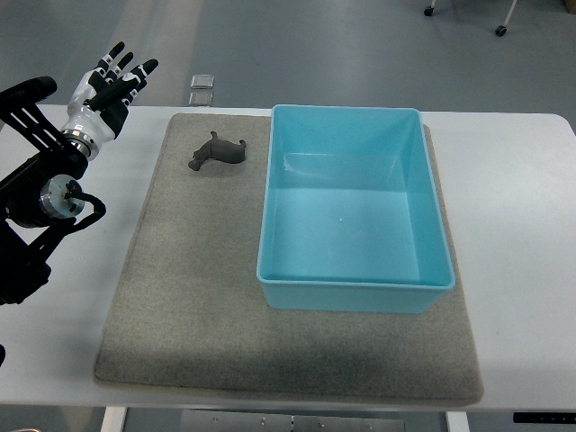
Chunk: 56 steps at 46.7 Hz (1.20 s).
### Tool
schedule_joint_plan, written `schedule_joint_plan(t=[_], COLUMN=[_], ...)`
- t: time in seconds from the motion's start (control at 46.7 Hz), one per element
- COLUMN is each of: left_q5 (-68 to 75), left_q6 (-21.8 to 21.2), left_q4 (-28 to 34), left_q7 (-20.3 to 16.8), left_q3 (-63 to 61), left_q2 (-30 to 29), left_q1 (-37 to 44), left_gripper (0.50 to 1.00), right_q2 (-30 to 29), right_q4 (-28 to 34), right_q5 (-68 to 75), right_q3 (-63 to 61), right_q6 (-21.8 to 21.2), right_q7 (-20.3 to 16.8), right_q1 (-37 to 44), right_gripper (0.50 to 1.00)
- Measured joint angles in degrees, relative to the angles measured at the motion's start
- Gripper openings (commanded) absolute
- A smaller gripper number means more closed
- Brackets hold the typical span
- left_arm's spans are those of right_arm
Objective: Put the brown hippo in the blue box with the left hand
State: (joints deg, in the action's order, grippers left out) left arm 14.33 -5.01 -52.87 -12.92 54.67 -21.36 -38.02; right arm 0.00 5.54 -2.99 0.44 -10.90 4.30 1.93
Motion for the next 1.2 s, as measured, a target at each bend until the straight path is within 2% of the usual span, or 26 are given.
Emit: schedule_joint_plan(t=[0.235,0.77,0.963,1.198], left_q5=[-0.03,-0.14,0.77,13.87], left_q6=[1.61,2.14,3.85,4.84], left_q4=[-0.08,1.00,1.77,3.38], left_q7=[0.00,0.00,0.00,-0.15], left_q3=[0.01,-0.04,-0.17,-5.28], left_q2=[0.00,-0.68,-1.52,-3.92], left_q1=[-0.45,-1.81,-2.79,-5.50], left_gripper=[0.996,0.994,0.992,0.992], right_q2=[0.00,0.00,0.00,0.00], right_q4=[0.00,0.00,0.00,0.00], right_q5=[0.00,0.00,0.00,0.00], right_q3=[0.00,0.00,0.00,0.00], right_q6=[0.00,0.00,0.00,0.00], right_q7=[0.00,0.01,0.00,0.00], right_q1=[0.00,0.00,0.00,0.01], right_gripper=[0.936,0.936,0.936,0.936])
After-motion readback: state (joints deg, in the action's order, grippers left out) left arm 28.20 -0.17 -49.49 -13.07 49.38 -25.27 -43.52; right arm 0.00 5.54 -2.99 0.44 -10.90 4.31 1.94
